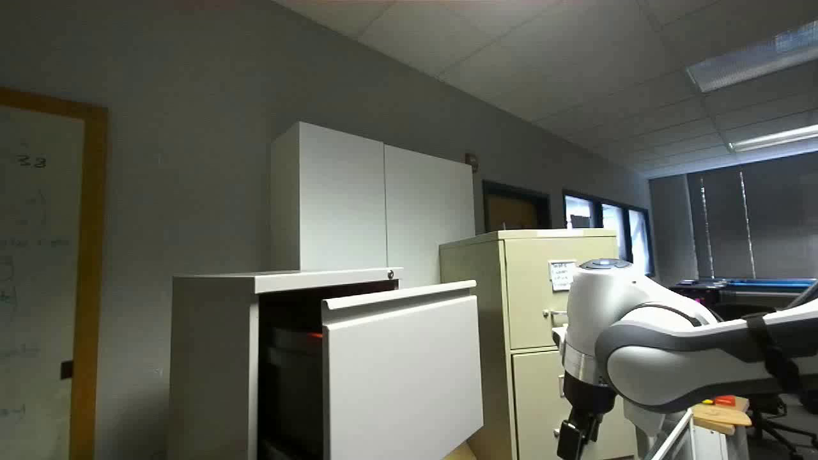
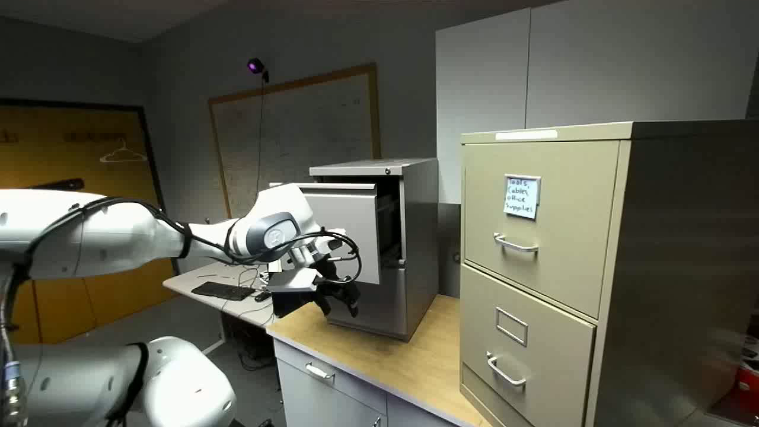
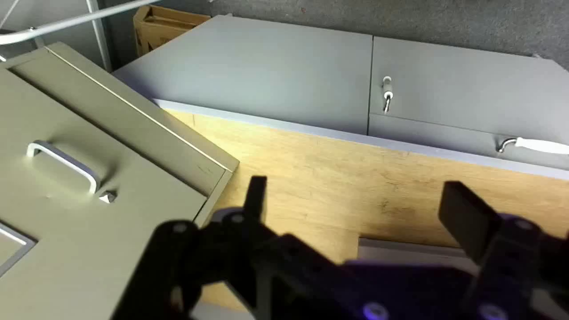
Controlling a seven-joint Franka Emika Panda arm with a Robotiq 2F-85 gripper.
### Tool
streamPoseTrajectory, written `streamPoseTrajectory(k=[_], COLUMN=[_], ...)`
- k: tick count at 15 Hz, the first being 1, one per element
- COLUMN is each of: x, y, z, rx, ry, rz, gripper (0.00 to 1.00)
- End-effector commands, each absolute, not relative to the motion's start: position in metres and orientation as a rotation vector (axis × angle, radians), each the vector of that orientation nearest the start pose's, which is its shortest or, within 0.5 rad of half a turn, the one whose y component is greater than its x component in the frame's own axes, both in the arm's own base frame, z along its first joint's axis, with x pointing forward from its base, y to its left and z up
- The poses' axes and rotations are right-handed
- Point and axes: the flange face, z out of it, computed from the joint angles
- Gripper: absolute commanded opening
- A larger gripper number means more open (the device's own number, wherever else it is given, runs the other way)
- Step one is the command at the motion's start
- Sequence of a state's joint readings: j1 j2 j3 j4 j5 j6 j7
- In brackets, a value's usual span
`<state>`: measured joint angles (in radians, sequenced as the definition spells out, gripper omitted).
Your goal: Close the top drawer of the cabinet to the left
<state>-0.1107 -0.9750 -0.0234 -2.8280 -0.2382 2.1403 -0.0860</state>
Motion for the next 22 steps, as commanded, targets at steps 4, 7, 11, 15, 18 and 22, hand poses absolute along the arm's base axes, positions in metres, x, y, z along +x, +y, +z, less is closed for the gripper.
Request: streamPoseTrajectory(k=[4, 7, 11, 15, 18, 22], x=[0.285, 0.285, 0.287, 0.299, 0.305, 0.313], y=[-0.048, -0.048, -0.047, -0.029, -0.001, 0.044], z=[0.451, 0.45, 0.454, 0.493, 0.529, 0.578], rx=[-3.34, -3.341, -3.351, -3.344, -3.329, -3.289], ry=[-0.106, -0.107, -0.091, -0.097, -0.096, -0.023], rz=[-0.338, -0.333, -0.356, -0.485, -0.633, -0.881], gripper=[1.0, 1.0, 1.0, 1.0, 1.0, 0.97])
